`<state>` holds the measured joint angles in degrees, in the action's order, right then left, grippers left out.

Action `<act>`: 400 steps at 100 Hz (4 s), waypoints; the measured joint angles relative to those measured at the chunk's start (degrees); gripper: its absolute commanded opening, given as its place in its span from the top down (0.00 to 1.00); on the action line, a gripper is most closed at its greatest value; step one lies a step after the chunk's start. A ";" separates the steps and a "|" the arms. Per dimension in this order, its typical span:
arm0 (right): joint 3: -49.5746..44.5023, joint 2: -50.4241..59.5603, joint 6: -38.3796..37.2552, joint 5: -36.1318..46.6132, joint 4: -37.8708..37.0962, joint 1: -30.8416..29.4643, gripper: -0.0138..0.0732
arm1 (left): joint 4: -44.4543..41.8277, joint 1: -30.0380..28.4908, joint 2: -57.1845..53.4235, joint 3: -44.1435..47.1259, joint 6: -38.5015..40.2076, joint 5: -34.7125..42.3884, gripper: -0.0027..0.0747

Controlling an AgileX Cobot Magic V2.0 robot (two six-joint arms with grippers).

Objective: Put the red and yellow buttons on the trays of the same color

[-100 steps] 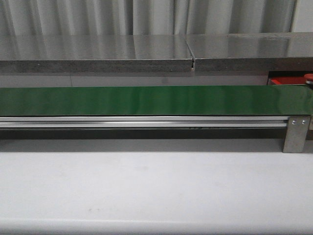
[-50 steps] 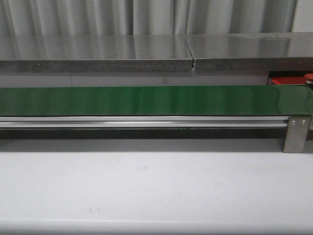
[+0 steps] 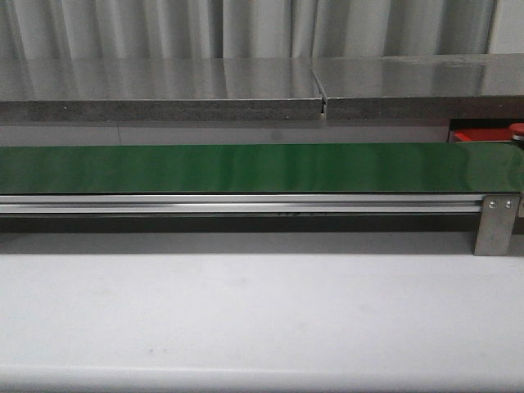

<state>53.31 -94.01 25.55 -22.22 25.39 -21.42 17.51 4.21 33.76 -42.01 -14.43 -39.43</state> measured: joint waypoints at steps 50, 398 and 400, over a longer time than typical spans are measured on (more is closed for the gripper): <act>0.00 -1.06 0.00 0.54 2.09 -0.20 0.21 | 0.00 0.00 0.00 0.00 0.00 0.00 0.99; -20.16 59.42 0.00 -5.99 1.67 15.51 0.98 | 0.76 -29.75 69.08 -44.49 14.76 -12.76 0.31; -20.16 59.42 0.00 -5.99 1.67 15.51 0.98 | 0.17 -29.84 69.95 -45.20 15.45 -13.05 0.31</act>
<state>33.15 -34.59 25.55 -28.21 27.05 -5.91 17.69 -25.63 103.72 -87.21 1.02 -52.48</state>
